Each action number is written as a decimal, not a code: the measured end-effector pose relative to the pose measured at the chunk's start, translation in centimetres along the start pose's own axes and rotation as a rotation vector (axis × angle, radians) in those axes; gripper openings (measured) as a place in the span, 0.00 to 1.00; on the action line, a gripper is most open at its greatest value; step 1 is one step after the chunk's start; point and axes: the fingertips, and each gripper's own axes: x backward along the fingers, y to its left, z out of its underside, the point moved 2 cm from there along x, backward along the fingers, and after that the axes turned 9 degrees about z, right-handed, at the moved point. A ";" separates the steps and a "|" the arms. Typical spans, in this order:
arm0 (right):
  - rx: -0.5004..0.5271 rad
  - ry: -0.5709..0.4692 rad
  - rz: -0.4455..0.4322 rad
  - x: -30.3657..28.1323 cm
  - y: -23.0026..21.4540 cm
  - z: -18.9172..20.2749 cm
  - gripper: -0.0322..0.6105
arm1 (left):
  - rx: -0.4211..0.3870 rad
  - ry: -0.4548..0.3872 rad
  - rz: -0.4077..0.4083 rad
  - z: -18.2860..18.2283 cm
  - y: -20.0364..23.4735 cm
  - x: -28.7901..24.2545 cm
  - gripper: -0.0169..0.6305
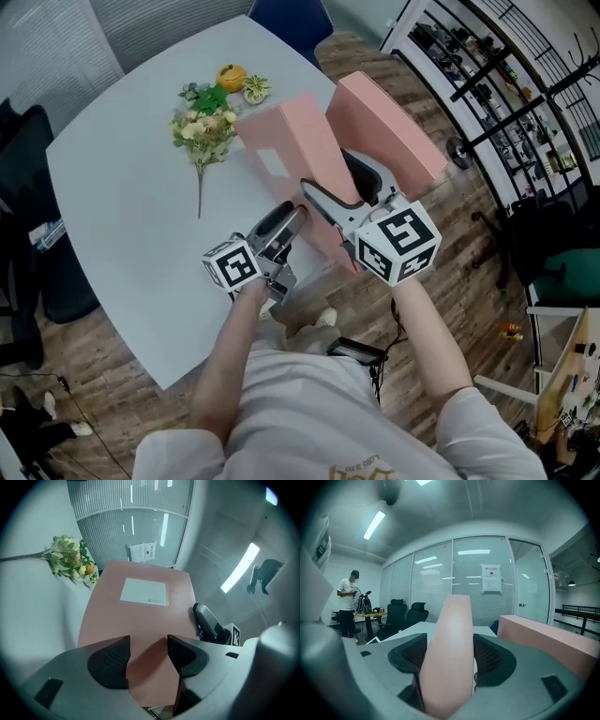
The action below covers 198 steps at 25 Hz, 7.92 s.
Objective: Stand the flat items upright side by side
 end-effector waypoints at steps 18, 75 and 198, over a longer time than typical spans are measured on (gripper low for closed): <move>0.012 -0.208 0.048 2.7 -0.1 0.9 0.55 | -0.018 -0.007 0.007 -0.2 0.0 -0.5 0.40; -0.045 -0.047 0.078 6.7 -1.6 13.4 0.55 | 0.067 0.178 -0.064 5.9 3.4 -0.1 0.40; -0.153 -0.048 0.142 11.8 -10.7 14.9 0.47 | 0.096 0.172 -0.065 7.4 3.4 -9.3 0.38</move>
